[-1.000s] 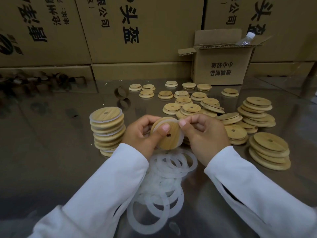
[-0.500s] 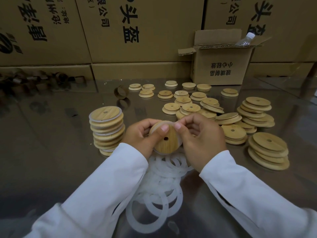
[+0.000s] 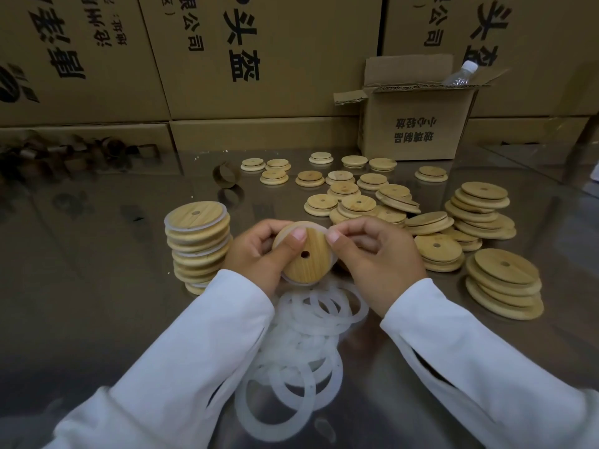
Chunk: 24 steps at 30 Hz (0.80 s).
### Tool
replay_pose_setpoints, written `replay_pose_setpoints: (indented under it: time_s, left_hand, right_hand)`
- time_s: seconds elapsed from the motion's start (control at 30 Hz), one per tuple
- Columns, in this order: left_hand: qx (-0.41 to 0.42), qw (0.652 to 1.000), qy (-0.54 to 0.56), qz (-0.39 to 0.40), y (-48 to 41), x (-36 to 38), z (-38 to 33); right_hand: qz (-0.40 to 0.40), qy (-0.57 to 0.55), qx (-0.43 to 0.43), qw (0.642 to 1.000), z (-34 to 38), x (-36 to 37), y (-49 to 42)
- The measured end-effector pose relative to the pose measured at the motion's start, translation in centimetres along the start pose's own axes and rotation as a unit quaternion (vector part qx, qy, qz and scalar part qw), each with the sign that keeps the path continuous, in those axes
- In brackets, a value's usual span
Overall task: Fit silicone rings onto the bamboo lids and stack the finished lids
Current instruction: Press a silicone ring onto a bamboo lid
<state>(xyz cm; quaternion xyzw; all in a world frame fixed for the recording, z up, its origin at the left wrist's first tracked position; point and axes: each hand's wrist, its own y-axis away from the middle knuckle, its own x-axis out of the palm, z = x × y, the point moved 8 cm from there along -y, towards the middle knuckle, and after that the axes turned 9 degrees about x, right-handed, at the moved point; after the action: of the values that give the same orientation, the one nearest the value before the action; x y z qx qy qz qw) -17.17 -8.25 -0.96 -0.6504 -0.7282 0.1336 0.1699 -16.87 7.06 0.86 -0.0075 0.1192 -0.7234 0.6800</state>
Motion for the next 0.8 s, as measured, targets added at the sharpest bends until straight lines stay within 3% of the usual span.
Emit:
replay_pose_setpoints:
  time_s: [0.2, 0.53, 0.8]
  left_hand:
    - [0.017, 0.999, -0.033, 0.006, 0.0, -0.1, -0.4]
    - [0.011, 1.0, -0.014, -0.011, 0.0, 0.0, -0.6]
    - [-0.003, 1.0, 0.003, -0.01, -0.1, -0.4, -0.1]
  right_hand:
    - [0.02, -0.06, 0.086, 0.994, -1.2, 0.5, 0.0]
    - [-0.014, 0.04, 0.034, 0.999, 0.2, -0.3, 0.1]
    - [0.033, -0.023, 0.037, 0.999, 0.2, 0.2, -0.1]
